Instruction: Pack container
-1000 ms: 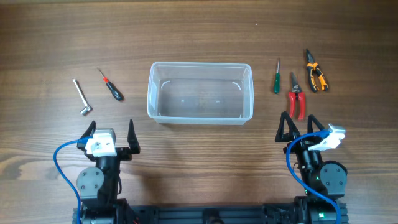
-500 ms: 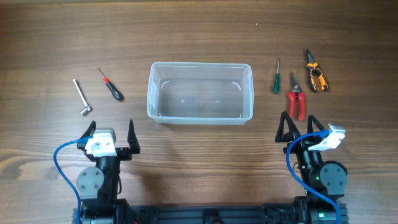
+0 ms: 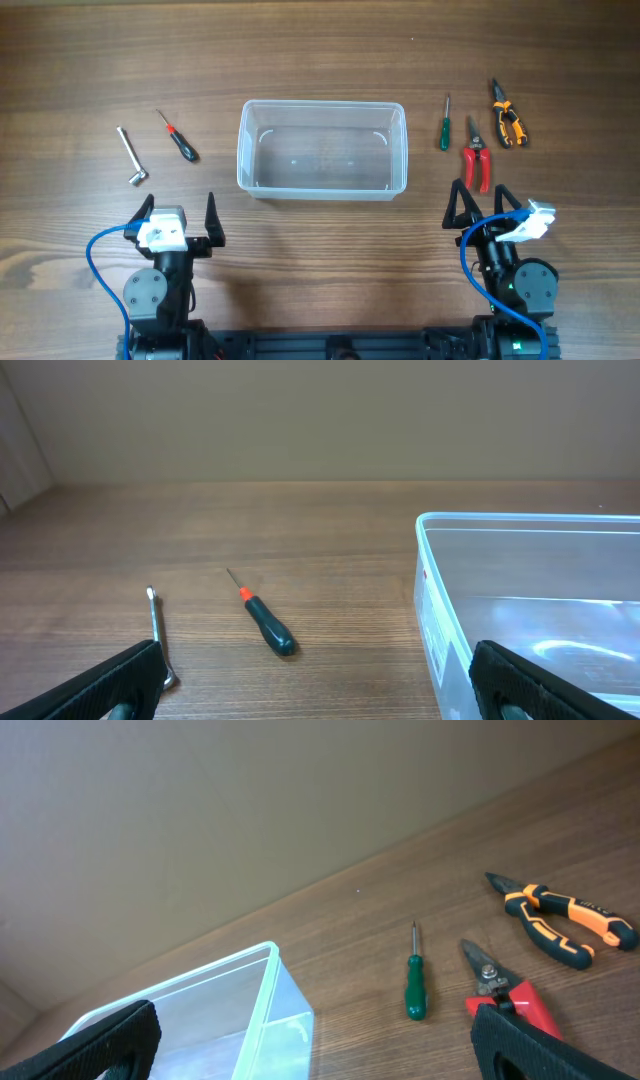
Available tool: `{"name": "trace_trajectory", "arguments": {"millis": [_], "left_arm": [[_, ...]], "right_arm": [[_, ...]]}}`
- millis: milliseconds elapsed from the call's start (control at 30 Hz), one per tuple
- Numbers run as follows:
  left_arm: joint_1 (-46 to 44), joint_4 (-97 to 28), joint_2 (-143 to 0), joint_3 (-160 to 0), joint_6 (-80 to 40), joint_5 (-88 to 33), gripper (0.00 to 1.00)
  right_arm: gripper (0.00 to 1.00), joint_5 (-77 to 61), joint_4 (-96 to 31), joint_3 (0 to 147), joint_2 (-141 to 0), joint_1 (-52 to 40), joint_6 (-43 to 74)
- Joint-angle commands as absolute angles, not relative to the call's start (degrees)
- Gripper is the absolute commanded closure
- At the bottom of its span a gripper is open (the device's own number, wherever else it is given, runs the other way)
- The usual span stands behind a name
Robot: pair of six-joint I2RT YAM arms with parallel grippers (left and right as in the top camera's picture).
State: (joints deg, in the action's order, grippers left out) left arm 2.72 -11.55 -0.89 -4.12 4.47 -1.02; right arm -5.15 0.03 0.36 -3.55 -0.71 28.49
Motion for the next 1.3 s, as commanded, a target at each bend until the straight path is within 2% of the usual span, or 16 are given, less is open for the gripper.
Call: {"name": "trace_trajectory", "arguments": {"millis": [0,233,367,533,667,867,1133,1267], "left_arm": [[2.3,-11.6,-0.8,-3.5,5.8,-1.9,0.00],[2.3,-11.6,-0.8,-3.5,5.8,-1.9,0.00],[2.3,-11.6,-0.8,-3.5,5.8,-1.9,0.00],[2.3,-11.6,-0.8,-3.5,5.8,-1.9,0.00],[2.3,-11.6,-0.8,-3.5,5.8,-1.9,0.00],[2.3,-11.6,-0.8,-3.5,5.8,-1.9,0.00],[2.3,-11.6,-0.8,-3.5,5.8,-1.9,0.00],[2.3,-11.6,-0.8,-3.5,5.8,-1.9,0.00]], "right_arm": [[0.00,-6.0,0.4,0.3,-3.8,-0.9,29.1],[0.00,-5.8,0.4,0.3,-3.8,-0.9,29.1],[0.00,-7.9,0.6,0.3,-3.8,-0.9,36.3],[0.00,-10.5,0.8,2.2,-4.5,-0.9,34.2],[0.00,-7.6,0.7,9.4,-10.4,-0.9,29.3],[0.01,-7.3,-7.3,31.6,-32.7,-0.9,22.0],[0.00,-7.5,-43.8,80.2,-71.2,-0.9,9.9],[0.00,-7.0,-51.0,92.9,-83.3,-0.9,5.7]]}}
